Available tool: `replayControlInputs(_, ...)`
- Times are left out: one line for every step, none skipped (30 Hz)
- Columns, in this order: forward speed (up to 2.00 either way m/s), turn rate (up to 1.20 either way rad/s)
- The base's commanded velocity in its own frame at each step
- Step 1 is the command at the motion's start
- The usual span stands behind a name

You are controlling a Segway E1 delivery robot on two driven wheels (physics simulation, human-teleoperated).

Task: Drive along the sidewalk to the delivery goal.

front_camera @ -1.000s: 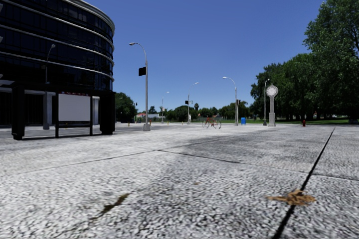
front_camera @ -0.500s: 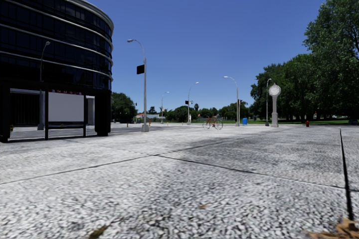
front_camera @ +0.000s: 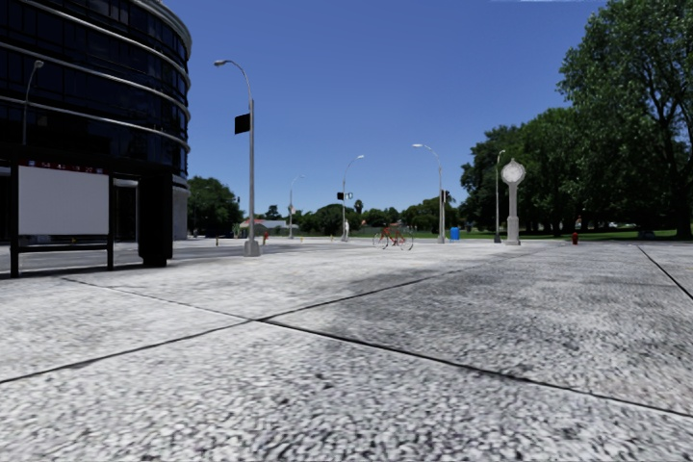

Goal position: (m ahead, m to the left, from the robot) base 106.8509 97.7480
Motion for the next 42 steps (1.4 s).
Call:
replayControlInputs(2.00,-0.32)
replayControlInputs(2.00,-0.32)
replayControlInputs(2.00,-0.32)
replayControlInputs(2.00,-0.32)
replayControlInputs(2.00,-0.32)
replayControlInputs(2.00,-0.32)
replayControlInputs(2.00,-0.32)
replayControlInputs(2.00,-0.32)
replayControlInputs(2.00,-0.32)
replayControlInputs(2.00,-0.32)
replayControlInputs(2.00,-0.32)
replayControlInputs(2.00,-0.32)
replayControlInputs(2.00,-0.32)
replayControlInputs(2.00,-0.32)
replayControlInputs(2.00,-0.32)
replayControlInputs(2.00,-0.32)
replayControlInputs(2.00,-0.32)
replayControlInputs(2.00,-0.32)
replayControlInputs(2.00,-0.32)
replayControlInputs(2.00,-0.32)
replayControlInputs(2.00,-0.32)
replayControlInputs(2.00,-0.32)
replayControlInputs(2.00,-0.32)
replayControlInputs(2.00,-0.32)
replayControlInputs(2.00,-0.32)
replayControlInputs(2.00,-0.32)
replayControlInputs(2.00,-0.32)
replayControlInputs(2.00,-0.32)
replayControlInputs(2.00,-0.32)
replayControlInputs(2.00,-0.32)
replayControlInputs(2.00,-0.32)
replayControlInputs(2.00,-0.32)
replayControlInputs(2.00,-0.32)
replayControlInputs(2.00,-0.32)
replayControlInputs(2.00,-0.32)
replayControlInputs(2.00,-0.32)
replayControlInputs(2.00,-0.32)
replayControlInputs(2.00,-0.32)
replayControlInputs(2.00,-0.32)
replayControlInputs(2.00,-0.32)
replayControlInputs(2.00,-0.32)
replayControlInputs(2.00,-0.32)
